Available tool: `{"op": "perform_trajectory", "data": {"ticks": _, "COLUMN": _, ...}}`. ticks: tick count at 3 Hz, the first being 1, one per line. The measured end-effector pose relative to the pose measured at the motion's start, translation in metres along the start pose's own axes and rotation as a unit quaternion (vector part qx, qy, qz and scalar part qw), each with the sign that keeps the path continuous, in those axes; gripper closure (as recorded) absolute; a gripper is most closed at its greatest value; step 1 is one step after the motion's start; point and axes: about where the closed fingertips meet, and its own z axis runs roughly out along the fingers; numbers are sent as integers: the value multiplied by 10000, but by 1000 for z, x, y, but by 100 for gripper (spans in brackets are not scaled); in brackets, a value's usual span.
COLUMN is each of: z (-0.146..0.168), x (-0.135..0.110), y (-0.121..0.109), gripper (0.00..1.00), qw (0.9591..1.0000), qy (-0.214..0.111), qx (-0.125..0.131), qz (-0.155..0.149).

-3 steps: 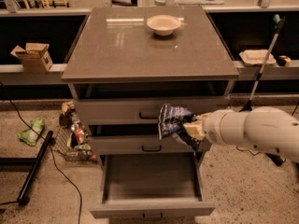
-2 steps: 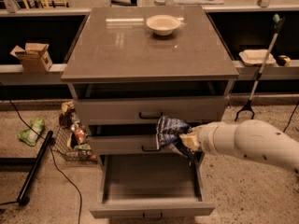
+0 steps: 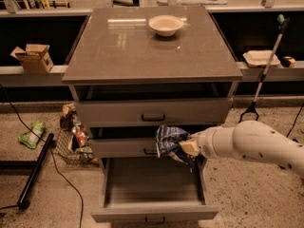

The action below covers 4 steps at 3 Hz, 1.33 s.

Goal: Place blue chip bag into bottom drawer

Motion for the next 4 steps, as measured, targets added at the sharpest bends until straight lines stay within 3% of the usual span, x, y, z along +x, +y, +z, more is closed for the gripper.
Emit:
{"op": "perform_trajectory", "data": {"ticks": 1, "z": 29, "x": 14, "y": 2, "gripper": 100, "qw": 9995, "qy": 120, "qx": -271, "qz": -88}}
{"op": "perform_trajectory", "data": {"ticks": 2, "z": 88, "x": 52, "y": 11, "gripper": 100, "qw": 9959, "qy": 415, "qx": -801, "qz": -62}}
{"op": "perform_trajectory", "data": {"ticks": 3, "z": 123, "x": 79, "y": 21, "gripper": 100, "qw": 9912, "qy": 612, "qx": -1173, "qz": 66}}
{"op": "perform_trajectory", "data": {"ticks": 4, "z": 123, "x": 79, "y": 21, "gripper": 100, "qw": 9912, "qy": 612, "qx": -1173, "qz": 66}}
